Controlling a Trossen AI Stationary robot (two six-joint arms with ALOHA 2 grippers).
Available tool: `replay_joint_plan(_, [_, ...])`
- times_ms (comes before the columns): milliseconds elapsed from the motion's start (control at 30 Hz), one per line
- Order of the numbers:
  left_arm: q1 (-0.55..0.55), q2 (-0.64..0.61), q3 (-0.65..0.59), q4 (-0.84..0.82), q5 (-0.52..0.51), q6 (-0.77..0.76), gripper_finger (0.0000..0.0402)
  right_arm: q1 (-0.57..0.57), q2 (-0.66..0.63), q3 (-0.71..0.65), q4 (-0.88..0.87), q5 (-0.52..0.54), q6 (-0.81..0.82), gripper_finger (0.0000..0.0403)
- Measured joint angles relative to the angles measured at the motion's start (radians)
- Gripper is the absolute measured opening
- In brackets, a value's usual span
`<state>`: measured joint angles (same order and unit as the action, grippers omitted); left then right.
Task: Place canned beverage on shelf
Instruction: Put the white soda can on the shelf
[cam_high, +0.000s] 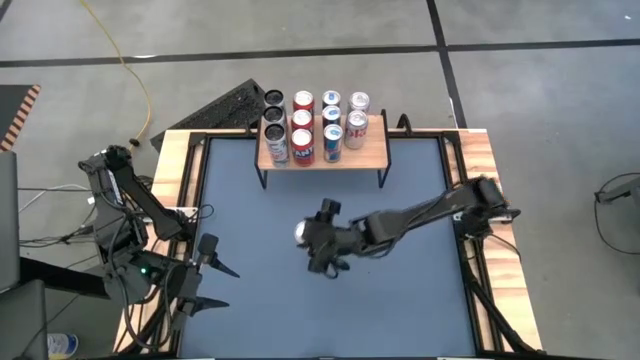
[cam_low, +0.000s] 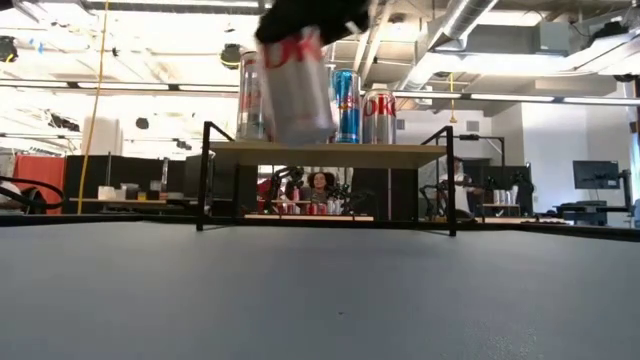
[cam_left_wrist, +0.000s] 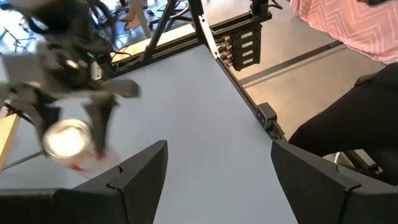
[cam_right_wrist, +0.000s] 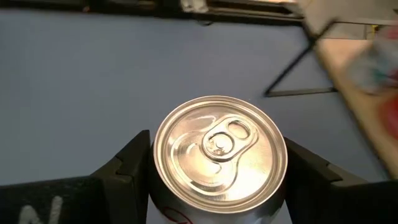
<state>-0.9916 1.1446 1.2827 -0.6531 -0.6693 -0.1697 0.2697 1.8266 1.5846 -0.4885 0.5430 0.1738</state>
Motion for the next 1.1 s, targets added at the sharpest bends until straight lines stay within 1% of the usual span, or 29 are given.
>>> replay_joint_plan(133, [0.000, 0.000, 0.000, 0.000, -0.001, 0.000, 0.0275, -0.036, -0.198, -0.191, 0.045, 0.002, -0.001, 0.0245])
replay_joint_plan(200, [0.000, 0.000, 0.000, 0.001, -0.004, 0.005, 0.0275, -0.056, -0.313, -0.291, 0.053, 0.025, 0.018, 0.0245])
replay_joint_plan(300, [0.000, 0.000, 0.000, 0.010, -0.045, 0.028, 0.0275, -0.109, -0.454, -0.403, 0.059, 0.033, 0.024, 0.0245])
replay_joint_plan(400, [0.000, 0.000, 0.000, 0.022, -0.076, 0.055, 0.0275, -0.190, -0.556, -0.466, 0.100, 0.015, -0.018, 0.0245])
replay_joint_plan(500, [0.000, 0.000, 0.000, 0.021, -0.094, 0.072, 0.0275, -0.299, -0.624, -0.476, 0.150, -0.074, -0.074, 0.0245])
replay_joint_plan(600, [0.000, 0.000, 0.000, 0.019, -0.104, 0.074, 0.0275, -0.414, -0.642, -0.475, 0.162, -0.205, -0.120, 0.0245])
replay_joint_plan(700, [0.000, 0.000, 0.000, 0.017, -0.106, 0.083, 0.0275, -0.508, -0.625, -0.477, 0.144, -0.322, -0.149, 0.0245])
replay_joint_plan(767, [0.000, 0.000, 0.000, 0.016, -0.105, 0.083, 0.0275, -0.553, -0.612, -0.477, 0.148, -0.370, -0.168, 0.0245])
replay_joint_plan(867, [0.000, 0.000, 0.000, 0.016, -0.106, 0.098, 0.0275, -0.605, -0.608, -0.477, 0.158, -0.401, -0.200, 0.0245])
replay_joint_plan(967, [0.000, 0.000, 0.000, 0.016, -0.105, 0.110, 0.0275, -0.645, -0.591, -0.477, 0.214, -0.485, -0.209, 0.0245])
replay_joint_plan(1033, [0.000, 0.000, 0.000, 0.016, -0.106, 0.110, 0.0275, -0.678, -0.589, -0.479, 0.187, -0.529, -0.212, 0.0245])
replay_joint_plan(1100, [0.000, 0.000, 0.000, 0.016, -0.106, 0.110, 0.0275, -0.698, -0.575, -0.479, 0.205, -0.580, -0.212, 0.0245])
